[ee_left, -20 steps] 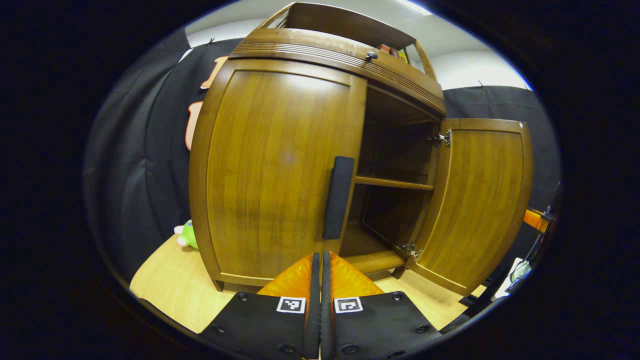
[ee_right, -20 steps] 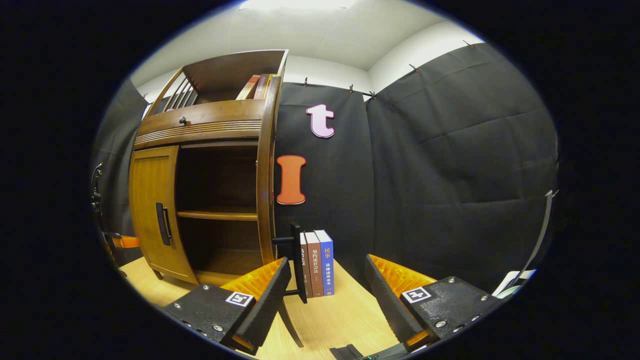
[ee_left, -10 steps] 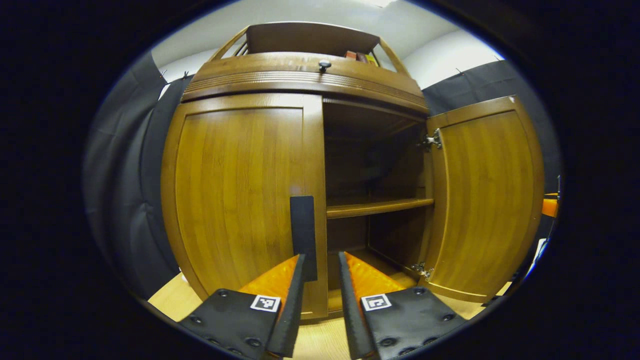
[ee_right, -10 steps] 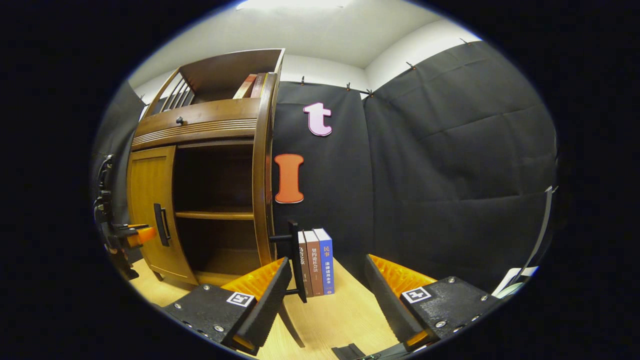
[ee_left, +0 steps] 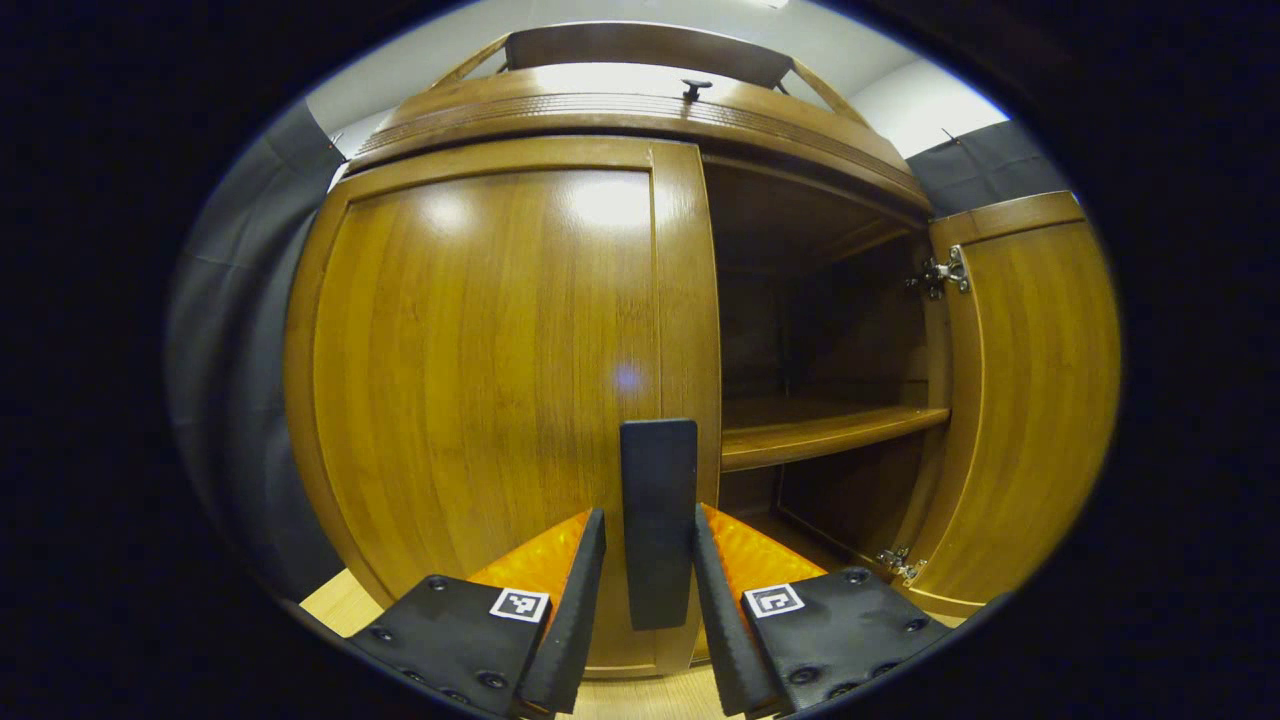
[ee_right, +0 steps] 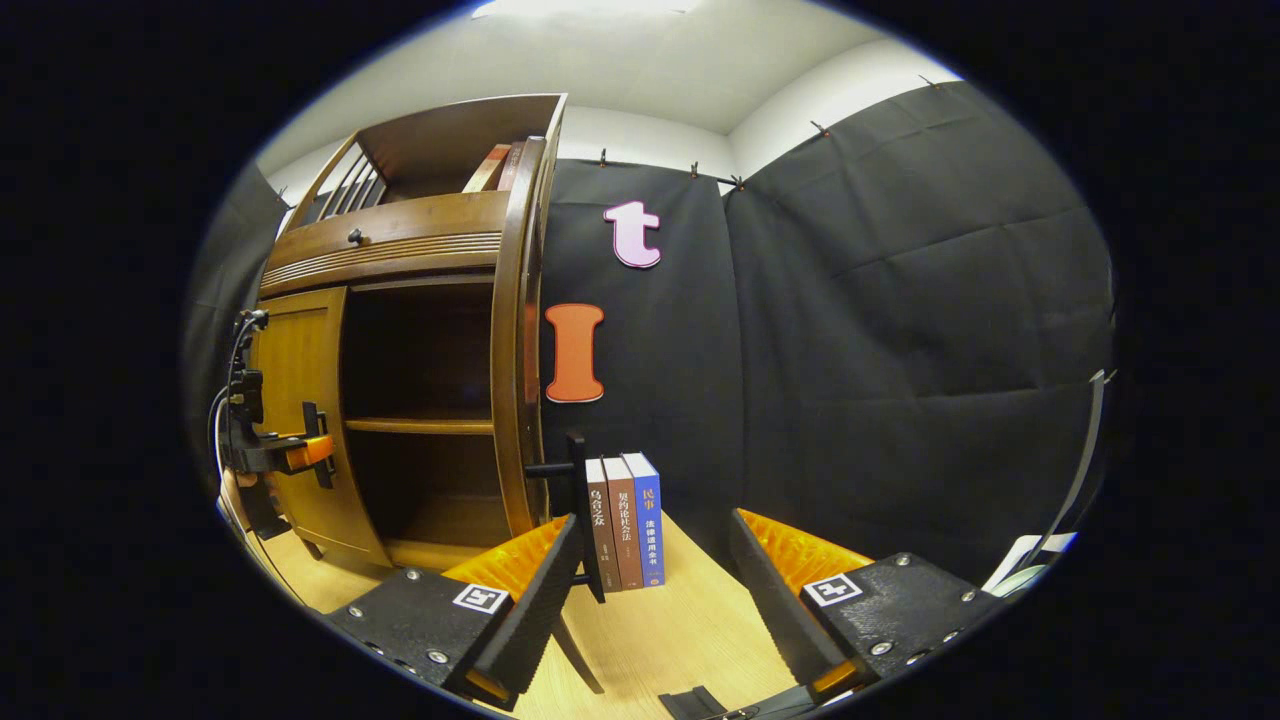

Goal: Open the right door of the double-door shoe cabinet with the right hand, and open the left door with the left hand.

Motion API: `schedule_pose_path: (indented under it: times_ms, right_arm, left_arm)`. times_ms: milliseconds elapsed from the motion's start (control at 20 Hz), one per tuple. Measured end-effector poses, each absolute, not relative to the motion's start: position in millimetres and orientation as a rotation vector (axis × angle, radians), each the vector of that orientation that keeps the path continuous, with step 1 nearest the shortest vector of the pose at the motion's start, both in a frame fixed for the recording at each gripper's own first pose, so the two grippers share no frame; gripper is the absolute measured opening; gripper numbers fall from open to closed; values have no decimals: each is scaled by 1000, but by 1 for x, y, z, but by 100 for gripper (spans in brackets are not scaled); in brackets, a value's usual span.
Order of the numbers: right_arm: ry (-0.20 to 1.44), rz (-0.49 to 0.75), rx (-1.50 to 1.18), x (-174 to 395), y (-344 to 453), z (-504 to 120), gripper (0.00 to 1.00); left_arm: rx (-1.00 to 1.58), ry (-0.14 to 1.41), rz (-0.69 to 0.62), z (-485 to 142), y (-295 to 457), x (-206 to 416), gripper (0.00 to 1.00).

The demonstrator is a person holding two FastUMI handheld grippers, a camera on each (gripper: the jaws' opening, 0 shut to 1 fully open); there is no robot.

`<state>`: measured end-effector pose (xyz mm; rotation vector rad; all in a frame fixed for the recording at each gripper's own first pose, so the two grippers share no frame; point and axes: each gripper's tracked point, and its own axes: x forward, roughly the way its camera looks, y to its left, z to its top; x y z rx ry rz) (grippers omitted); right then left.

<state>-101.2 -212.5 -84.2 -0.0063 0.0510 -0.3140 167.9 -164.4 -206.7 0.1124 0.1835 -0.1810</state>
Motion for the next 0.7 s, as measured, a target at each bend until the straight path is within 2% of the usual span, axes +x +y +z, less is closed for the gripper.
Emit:
schedule_pose_path:
  times_ms: [350, 700]
  right_arm:
    - [66, -313, -3, -102, -207, -89, 92]
    - [48, -306, -10, -111, -194, -77, 92]
  left_arm:
    - [85, 178, -211, -210, -169, 157, 27]
    - [69, 157, -345, -182, -134, 58, 29]
